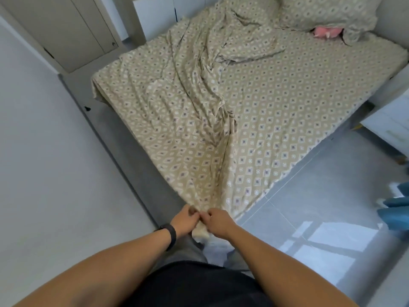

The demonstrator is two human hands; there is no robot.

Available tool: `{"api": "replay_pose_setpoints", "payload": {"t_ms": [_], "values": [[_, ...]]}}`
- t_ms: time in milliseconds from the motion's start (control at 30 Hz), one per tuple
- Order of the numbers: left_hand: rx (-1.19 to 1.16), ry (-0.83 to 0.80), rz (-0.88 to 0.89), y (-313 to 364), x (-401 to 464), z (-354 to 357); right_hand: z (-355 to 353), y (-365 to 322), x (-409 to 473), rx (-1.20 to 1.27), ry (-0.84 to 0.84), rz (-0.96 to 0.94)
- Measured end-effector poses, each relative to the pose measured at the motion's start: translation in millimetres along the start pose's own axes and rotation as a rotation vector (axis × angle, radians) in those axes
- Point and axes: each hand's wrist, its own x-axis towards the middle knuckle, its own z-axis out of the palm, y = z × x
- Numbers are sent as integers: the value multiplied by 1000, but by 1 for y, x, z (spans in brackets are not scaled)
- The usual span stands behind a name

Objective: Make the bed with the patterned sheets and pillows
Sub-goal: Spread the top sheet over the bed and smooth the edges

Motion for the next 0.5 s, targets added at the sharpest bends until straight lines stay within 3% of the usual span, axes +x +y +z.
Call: {"api": "replay_pose_setpoints", "payload": {"t_ms": [67,133,367,500], "values": [[-621,-171,-231,-6,-3,28,-4,3,-9,84,-3,-57],[-983,-180,-239,2,-19,51,-14,10,-18,107,-26,-113],[-1224,25,71,29,-87,125,-53,58,-48,348,-144,-113],[-1377,208,147,32,-119,138,-41,96,-66,338,52,109]]}}
